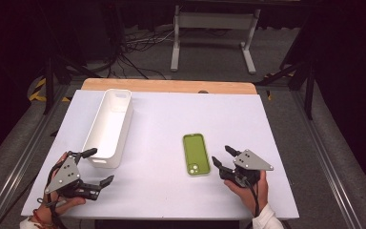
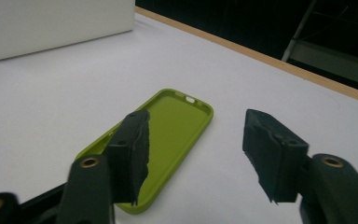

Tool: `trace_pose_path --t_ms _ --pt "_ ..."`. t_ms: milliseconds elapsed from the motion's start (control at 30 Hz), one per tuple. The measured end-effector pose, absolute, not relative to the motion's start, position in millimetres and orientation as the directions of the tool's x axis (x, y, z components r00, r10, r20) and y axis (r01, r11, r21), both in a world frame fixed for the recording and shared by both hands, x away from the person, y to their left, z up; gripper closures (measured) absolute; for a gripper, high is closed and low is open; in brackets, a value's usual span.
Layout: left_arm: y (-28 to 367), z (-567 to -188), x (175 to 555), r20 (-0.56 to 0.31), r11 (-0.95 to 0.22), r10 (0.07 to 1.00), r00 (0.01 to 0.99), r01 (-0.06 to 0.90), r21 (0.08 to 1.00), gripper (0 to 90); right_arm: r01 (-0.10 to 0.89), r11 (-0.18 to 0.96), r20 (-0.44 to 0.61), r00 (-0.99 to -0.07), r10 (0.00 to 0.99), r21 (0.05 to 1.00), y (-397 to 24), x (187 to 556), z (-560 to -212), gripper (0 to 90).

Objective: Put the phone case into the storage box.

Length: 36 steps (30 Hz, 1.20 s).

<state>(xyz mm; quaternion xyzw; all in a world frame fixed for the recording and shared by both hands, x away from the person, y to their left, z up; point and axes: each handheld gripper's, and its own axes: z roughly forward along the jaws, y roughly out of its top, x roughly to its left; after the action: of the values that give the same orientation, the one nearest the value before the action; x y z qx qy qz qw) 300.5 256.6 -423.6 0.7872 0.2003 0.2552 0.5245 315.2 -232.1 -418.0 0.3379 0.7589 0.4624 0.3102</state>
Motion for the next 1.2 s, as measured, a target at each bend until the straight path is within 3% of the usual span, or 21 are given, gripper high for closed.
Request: trace_pose_path --t_ms 300,467,1200 --pt "257 -425 298 0.192 -0.371 0.581 0.791 0.047 0.928 3.7 0.254 0.366 -0.162 -0.580 0.799 0.895 -234 319 -416 75.4" --pt "256 -424 299 0.183 -0.367 0.573 0.799 0.050 0.929 3.7 0.268 0.384 -0.161 -0.595 0.787 0.884 -230 323 -417 87.7" --pt "255 -424 298 0.187 -0.373 0.565 0.804 0.047 0.927 4.0 0.336 0.406 -0.145 -0.592 0.793 0.850 -224 357 -412 90.0"
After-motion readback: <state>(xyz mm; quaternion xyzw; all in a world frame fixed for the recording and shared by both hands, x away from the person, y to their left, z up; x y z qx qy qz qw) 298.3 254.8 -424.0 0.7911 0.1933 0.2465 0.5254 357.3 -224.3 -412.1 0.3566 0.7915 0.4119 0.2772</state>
